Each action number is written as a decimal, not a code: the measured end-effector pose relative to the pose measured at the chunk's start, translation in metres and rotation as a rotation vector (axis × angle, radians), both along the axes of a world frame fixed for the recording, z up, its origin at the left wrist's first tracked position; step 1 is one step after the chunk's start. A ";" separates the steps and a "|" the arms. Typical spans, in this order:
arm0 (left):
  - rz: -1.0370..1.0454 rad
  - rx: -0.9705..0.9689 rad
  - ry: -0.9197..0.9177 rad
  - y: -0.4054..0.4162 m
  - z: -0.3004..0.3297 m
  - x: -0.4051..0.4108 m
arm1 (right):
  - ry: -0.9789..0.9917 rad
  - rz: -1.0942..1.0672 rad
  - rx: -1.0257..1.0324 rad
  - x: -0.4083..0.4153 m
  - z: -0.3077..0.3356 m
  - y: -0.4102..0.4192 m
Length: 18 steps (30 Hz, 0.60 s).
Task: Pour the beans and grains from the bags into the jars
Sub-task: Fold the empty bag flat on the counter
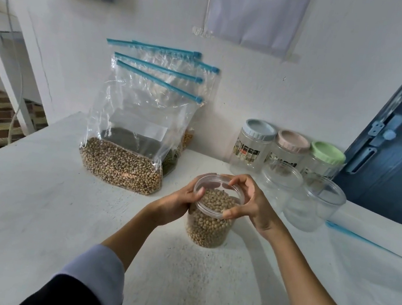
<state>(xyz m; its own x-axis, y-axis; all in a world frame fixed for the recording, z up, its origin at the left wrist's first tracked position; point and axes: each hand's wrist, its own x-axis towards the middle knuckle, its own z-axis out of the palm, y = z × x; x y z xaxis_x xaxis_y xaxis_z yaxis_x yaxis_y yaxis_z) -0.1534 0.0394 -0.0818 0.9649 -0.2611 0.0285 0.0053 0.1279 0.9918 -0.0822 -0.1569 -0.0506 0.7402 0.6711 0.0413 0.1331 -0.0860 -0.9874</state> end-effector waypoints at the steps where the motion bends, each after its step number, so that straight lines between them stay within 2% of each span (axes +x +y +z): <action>1: -0.013 0.030 0.007 0.002 0.000 -0.001 | -0.010 0.006 -0.019 0.000 0.002 -0.001; 5: 0.008 0.208 -0.060 -0.002 -0.007 -0.006 | -0.135 0.023 -0.175 -0.012 0.013 -0.003; 9: 0.182 0.166 -0.116 -0.015 -0.020 -0.009 | -0.606 0.038 -0.607 -0.032 0.033 0.022; 12: 0.169 0.155 -0.136 -0.014 -0.020 -0.009 | -0.823 -0.001 -0.848 -0.041 0.031 0.045; 14: 0.145 0.158 -0.130 -0.010 -0.017 -0.008 | -0.886 0.013 -0.878 -0.039 0.027 0.048; 18: 0.109 0.194 -0.102 -0.008 -0.012 -0.007 | -0.841 0.172 -0.824 -0.027 0.032 0.038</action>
